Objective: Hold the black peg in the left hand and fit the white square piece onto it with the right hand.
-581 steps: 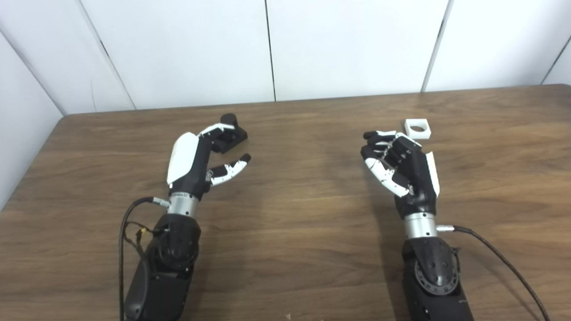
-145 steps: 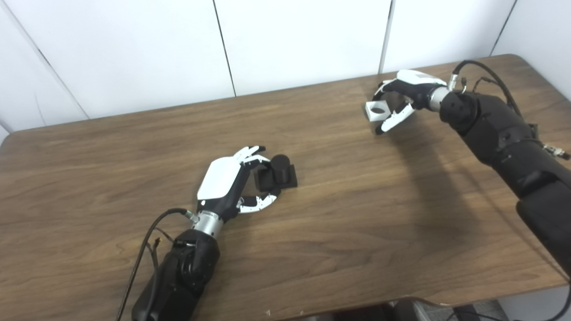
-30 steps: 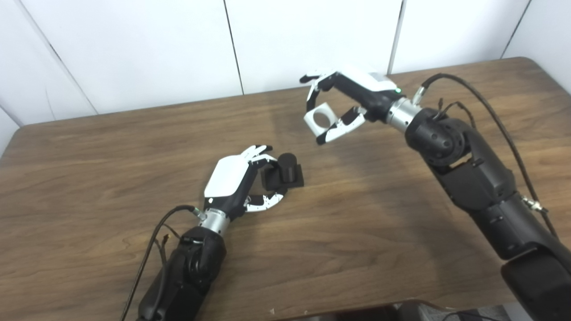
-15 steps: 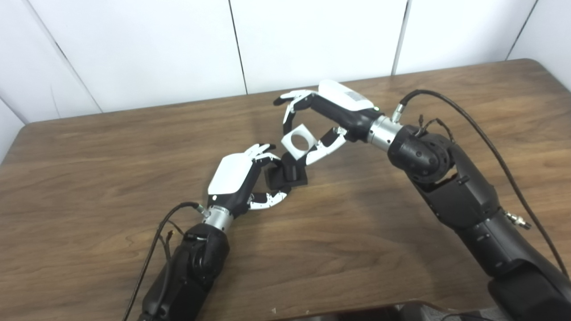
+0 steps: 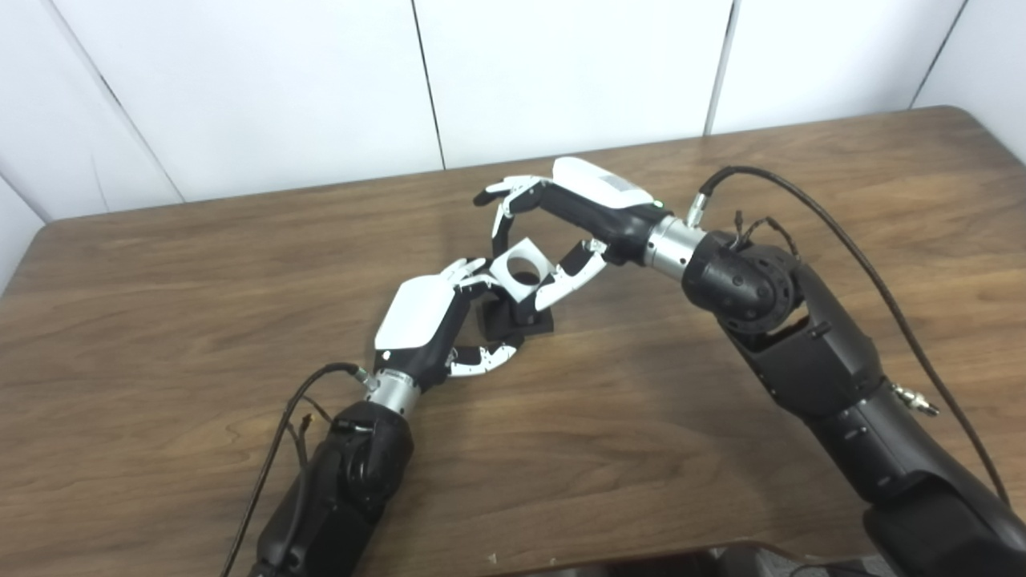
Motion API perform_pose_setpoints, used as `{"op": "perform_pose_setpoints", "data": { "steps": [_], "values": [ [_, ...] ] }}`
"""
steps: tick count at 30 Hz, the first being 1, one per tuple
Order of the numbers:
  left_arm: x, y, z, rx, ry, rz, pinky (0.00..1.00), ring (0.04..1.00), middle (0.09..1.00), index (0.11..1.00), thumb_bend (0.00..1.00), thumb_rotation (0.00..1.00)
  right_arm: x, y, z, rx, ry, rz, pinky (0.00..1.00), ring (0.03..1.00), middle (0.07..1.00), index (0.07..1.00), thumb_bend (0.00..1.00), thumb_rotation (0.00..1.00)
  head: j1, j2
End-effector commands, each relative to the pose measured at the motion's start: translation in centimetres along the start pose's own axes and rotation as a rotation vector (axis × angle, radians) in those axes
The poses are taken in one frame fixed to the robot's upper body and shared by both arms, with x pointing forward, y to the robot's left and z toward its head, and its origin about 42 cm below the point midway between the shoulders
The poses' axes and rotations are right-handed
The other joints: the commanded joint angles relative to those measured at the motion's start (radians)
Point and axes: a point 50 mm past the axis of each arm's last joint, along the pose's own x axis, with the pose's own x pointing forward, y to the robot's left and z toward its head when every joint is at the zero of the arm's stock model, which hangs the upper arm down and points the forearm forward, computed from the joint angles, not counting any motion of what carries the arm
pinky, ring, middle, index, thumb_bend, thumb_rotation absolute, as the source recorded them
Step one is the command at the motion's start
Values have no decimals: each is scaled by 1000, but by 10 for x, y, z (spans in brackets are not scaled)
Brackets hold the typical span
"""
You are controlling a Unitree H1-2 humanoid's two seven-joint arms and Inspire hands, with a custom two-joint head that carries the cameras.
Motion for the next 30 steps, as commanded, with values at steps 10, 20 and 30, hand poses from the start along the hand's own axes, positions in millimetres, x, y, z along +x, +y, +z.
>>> {"op": "perform_pose_setpoints", "data": {
  "steps": [10,20,30],
  "values": [
    [-19,-26,-14,19,98,-148,836,929,903,630,713,293,10,-15,10,-40,-47,-27,790,906,861,492,520,163,2,2],
    [-21,-27,-16,18,99,-148,831,925,901,630,717,277,8,-23,0,-43,-24,-35,813,919,864,493,522,160,-1,-1],
    [-21,-28,-12,20,91,-156,829,924,902,631,722,277,6,-24,-7,-46,-2,-34,813,913,866,493,521,162,0,-1]
  ]
}}
